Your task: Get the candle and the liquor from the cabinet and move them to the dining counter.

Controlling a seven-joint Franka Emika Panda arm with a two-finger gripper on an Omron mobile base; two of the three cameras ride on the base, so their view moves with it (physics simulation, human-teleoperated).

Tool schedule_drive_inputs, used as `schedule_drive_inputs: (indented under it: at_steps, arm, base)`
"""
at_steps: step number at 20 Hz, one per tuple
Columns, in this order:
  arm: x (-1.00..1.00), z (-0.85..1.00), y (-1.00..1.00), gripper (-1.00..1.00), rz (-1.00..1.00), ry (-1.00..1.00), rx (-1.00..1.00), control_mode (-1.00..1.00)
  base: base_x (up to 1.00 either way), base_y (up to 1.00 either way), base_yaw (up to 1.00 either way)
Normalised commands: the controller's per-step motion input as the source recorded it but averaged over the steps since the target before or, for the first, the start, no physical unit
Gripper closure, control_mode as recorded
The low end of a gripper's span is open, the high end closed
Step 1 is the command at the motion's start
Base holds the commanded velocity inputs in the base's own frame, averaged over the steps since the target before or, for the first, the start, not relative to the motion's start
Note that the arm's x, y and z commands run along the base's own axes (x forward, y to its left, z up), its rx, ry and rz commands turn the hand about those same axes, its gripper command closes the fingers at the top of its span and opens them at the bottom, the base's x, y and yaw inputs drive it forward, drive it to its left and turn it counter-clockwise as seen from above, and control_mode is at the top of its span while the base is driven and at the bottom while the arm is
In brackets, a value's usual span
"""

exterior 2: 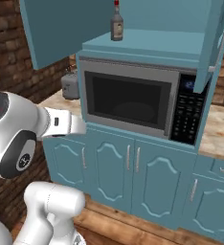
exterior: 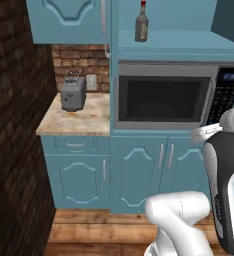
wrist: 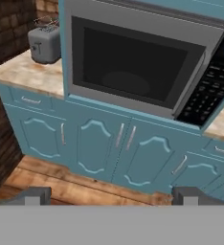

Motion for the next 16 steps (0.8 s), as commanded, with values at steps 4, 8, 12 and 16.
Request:
schedule_drive_inputs:
  at_steps: [4,8,12,16]
  arm:
    - [0.0,0.0,0.0,-1.0,0.0,0.0,0.0,1.0]
    - [0.0,0.0,0.0,-1.0,0.0,0.0,0.0,1.0]
    - [0.0,0.0,0.0,-1.0,0.0,0.0,0.0,1.0]
    - [0.0,0.0,0.0,-1.0,0.0,0.0,0.0,1.0]
  base:
    - [0.67,-0.43,0.02]
    - [0.61,-0.35,0.0]
    - [0.55,-0.28,0.0]
    - [0.48,-0.25,0.0]
